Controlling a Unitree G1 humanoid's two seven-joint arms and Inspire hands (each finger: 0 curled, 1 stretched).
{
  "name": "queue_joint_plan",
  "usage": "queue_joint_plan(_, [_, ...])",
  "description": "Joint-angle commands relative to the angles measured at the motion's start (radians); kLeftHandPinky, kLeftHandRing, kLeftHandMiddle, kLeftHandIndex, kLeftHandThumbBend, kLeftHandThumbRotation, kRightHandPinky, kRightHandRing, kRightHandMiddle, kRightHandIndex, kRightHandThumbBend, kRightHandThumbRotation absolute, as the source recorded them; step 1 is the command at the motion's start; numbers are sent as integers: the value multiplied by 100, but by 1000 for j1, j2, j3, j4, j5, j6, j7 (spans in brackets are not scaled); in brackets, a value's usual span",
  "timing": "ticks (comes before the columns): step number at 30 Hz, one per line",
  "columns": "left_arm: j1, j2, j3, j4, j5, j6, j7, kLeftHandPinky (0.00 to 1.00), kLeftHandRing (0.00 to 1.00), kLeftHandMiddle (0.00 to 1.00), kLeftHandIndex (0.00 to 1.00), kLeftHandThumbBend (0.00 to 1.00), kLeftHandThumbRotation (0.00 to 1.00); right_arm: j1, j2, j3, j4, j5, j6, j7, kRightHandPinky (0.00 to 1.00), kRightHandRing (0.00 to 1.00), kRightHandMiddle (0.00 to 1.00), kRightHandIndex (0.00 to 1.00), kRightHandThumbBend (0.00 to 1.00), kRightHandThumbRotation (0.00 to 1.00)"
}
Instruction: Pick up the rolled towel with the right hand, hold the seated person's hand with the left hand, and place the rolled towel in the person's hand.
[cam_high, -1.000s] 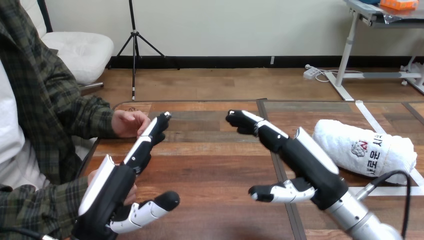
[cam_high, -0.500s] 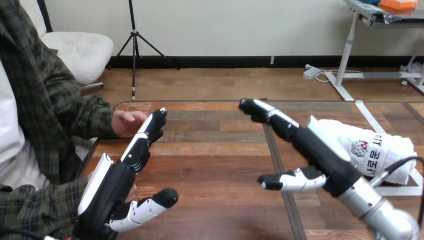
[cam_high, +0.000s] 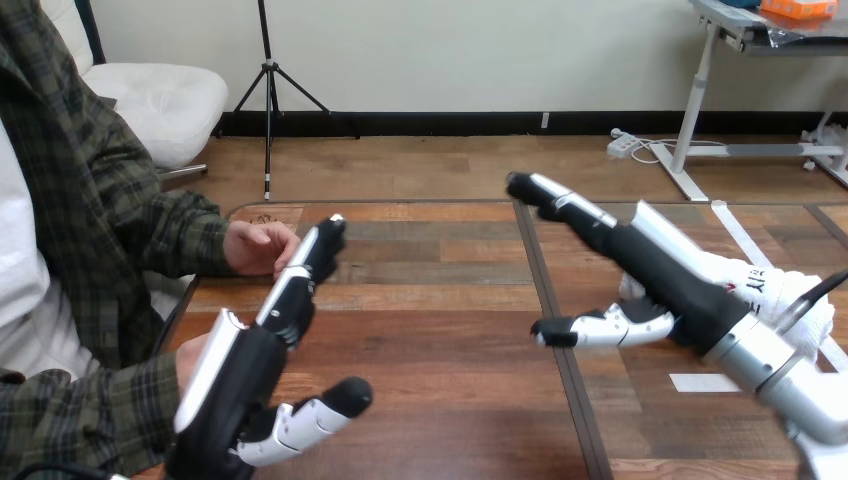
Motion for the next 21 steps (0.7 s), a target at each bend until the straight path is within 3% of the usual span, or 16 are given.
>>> queue_joint_plan(1, [-53,-13,0,4,17,-33,10,95,97,100,98,84,74,-109,-64,-20,-52,-28,32,-38,97,98,95,97,100,55])
queue_joint_plan(6, [-48,-17,1,0,26,-35,14,94,97,100,98,82,74,-136,-98,-18,-63,-53,69,-48,96,97,95,97,100,53])
queue_joint_plan(12, [-37,-26,-13,-11,-9,-10,-1,95,98,100,98,83,76,-159,-144,-13,-107,-87,171,-52,95,98,95,97,100,50])
queue_joint_plan(18, [-17,-29,-13,-36,19,6,7,96,99,100,98,86,77,-182,-172,-15,-147,-58,266,-8,95,98,96,98,100,42])
queue_joint_plan(21, [-10,-30,-20,-42,13,7,1,97,99,100,98,86,77,-196,-188,-14,-164,-46,338,19,94,99,97,98,100,38])
